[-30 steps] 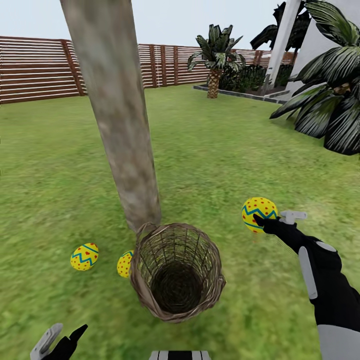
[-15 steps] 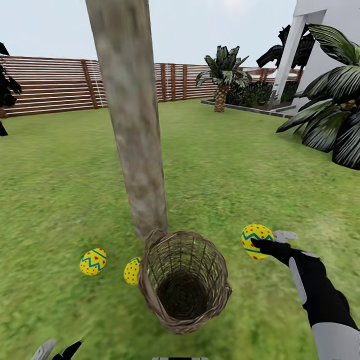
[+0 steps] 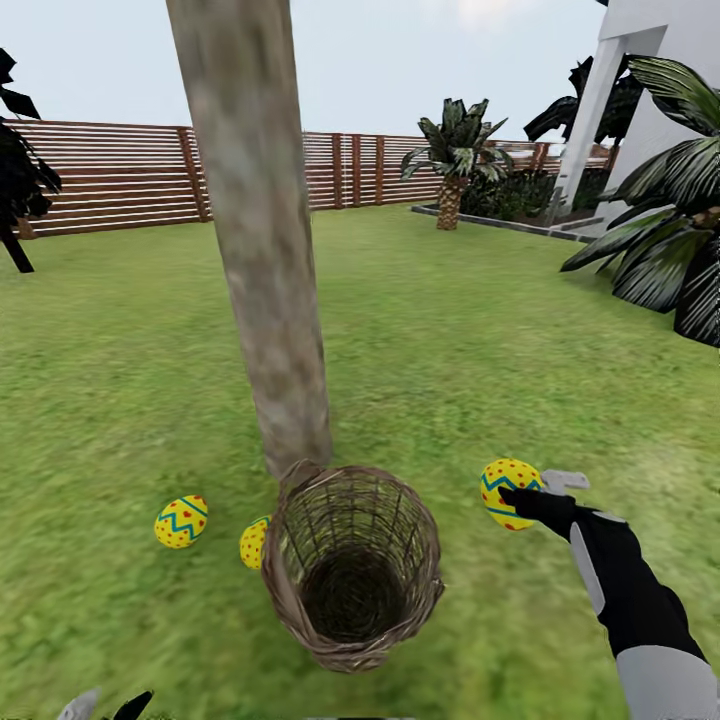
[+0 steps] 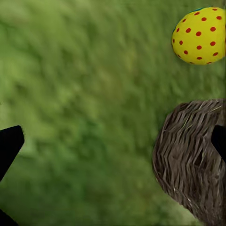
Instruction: Take the three Easter eggs out of the wicker basket on the lawn in the garden, then place them on the lawn next to a single tree (choose any tree) so that all three eggs are next to the same tree and none are left in the basket.
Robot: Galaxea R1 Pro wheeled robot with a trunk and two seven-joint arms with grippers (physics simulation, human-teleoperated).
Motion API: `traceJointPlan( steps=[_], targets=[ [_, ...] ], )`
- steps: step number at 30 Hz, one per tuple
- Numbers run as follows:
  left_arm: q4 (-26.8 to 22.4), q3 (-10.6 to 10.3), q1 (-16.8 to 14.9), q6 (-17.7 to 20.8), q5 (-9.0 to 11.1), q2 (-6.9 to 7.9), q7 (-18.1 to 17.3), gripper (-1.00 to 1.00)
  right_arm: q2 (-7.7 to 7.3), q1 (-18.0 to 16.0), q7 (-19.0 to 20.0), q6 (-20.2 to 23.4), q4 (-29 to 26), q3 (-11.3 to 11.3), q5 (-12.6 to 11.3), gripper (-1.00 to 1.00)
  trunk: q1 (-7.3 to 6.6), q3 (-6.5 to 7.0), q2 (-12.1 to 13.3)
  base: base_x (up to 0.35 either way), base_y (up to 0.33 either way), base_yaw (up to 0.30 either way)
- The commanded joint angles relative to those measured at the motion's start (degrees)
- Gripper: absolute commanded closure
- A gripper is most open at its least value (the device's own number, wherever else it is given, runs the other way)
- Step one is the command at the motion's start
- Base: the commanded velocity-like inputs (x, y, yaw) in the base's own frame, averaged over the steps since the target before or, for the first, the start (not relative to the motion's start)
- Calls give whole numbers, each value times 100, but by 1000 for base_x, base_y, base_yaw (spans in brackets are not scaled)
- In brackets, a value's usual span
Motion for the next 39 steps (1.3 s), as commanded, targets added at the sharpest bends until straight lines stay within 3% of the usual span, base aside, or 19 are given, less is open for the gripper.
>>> traceJointPlan(
  steps=[1,7,10,14,19,22,26,36,39],
  targets=[
    [-258,174,307,-80,91,-19,-12,-100,-8,-182,28,-167,533,-31,5,100,-1,-4,-2,0,-325,180],
    [-311,197,375,-198,95,-14,14,-100,-6,-281,33,-225,771,-15,13,100,-1,-3,-2,0,-325,229],
    [-315,200,374,-203,94,-13,36,-100,-6,-286,31,-237,803,125,13,100,-1,-3,-2,0,-325,267],
    [-317,197,374,-207,90,-13,46,-100,8,-375,28,-715,1231,281,7,100,-1,-3,-2,0,-325,274],
    [-317,200,374,-201,85,-13,52,-100,11,-482,32,-882,1470,312,-3,100,-1,-3,-2,-3,-325,277],
    [-316,435,431,-158,142,-21,2,-100,13,-490,36,-907,1533,315,-4,100,-1,-3,-2,-60,-325,278],
    [-324,678,566,-140,364,-22,-29,-100,42,-504,36,-926,1717,323,-2,100,-1,-3,-2,-75,-325,279],
    [-251,718,614,-146,373,-44,-27,-100,192,-561,49,-931,1773,324,-2,100,-1,-3,-2,-4,-324,279],
    [-230,731,867,-191,393,-43,-39,-100,229,-562,54,-920,1773,371,-6,100,-1,-3,-2,173,-317,279]
  ],
)
